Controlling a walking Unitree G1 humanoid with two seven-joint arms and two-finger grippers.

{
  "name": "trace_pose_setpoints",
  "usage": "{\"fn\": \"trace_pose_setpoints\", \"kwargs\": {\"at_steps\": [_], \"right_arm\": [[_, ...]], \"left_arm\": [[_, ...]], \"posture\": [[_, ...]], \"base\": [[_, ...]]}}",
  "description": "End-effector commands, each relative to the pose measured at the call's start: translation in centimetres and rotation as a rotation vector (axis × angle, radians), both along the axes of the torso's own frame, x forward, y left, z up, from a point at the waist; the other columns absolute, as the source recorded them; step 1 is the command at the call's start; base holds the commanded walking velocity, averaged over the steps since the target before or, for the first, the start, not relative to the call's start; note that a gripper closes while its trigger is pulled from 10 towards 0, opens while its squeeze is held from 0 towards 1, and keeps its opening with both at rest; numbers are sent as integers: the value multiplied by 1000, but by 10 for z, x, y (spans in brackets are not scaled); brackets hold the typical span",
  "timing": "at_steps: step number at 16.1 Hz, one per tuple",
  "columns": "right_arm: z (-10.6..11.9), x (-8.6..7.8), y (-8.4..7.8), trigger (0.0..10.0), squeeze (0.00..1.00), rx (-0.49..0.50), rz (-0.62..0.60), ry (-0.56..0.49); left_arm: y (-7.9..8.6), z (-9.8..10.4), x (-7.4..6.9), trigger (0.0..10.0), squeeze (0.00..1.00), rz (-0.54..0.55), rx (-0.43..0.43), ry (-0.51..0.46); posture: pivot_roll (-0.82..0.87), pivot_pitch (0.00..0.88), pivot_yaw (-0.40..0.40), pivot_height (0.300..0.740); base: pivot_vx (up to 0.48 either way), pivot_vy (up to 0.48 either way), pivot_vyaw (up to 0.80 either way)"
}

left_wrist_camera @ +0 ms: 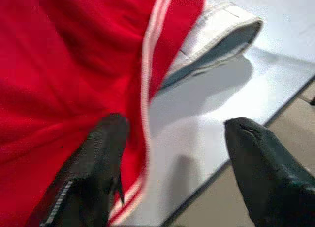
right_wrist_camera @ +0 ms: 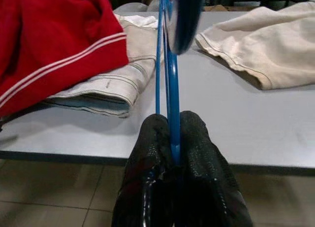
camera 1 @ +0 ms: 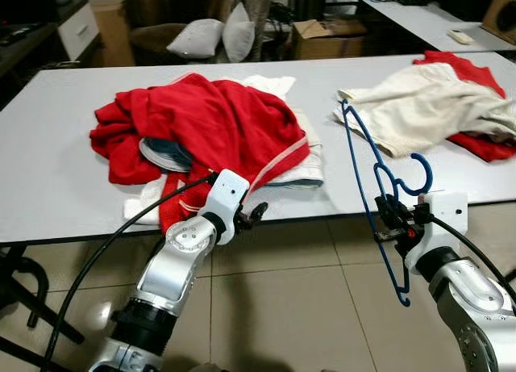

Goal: Hang hanger

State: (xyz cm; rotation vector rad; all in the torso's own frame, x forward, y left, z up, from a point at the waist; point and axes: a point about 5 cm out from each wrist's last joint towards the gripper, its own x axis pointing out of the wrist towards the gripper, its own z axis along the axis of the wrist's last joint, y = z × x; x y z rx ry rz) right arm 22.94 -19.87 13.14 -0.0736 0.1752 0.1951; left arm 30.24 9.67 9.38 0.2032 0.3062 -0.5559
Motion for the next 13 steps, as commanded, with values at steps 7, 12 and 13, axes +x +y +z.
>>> {"fn": "trace_pose_setpoints", "kwargs": {"at_steps": [7,12,13], "right_arm": [[5,1,0,10000,0,-14,5,-21],[5,0,0,10000,0,-13,5,-21],[5,0,0,10000,0,-13,6,-20]], "left_arm": [[-8,4,19,0,0,8,72,-81],[-2,-2,26,0,0,38,166,-100],[-2,-2,26,0,0,38,168,-100]], "posture": [[-86,0,32,740],[-87,0,31,740],[-87,0,31,740]], "base": [[0,0,0],[0,0,0],[0,0,0]]}}
